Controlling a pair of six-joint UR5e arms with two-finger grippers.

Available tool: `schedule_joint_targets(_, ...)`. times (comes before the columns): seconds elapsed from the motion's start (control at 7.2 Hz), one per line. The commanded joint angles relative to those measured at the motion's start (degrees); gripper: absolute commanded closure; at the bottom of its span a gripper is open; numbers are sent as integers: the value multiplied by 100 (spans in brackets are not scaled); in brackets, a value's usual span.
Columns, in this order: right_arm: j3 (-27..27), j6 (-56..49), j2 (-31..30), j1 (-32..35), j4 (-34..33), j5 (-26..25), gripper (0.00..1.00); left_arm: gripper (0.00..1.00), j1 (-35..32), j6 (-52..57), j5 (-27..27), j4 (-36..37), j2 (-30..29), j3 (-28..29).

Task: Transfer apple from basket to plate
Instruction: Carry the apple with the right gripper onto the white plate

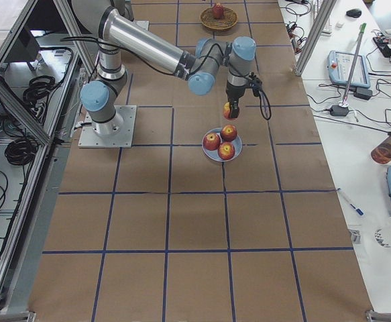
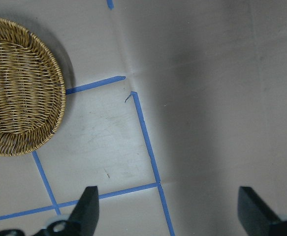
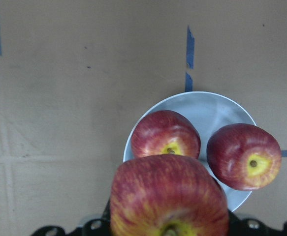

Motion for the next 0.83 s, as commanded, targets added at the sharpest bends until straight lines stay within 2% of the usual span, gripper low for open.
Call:
schedule_joint_targets(0.0,394,-442,38,-468,-70,31,47,1,0,0,0,0,0,0)
schedule_joint_targets(0.69,510,-442,275,-469,-649,5,47,1,0,0,0,0,0,0)
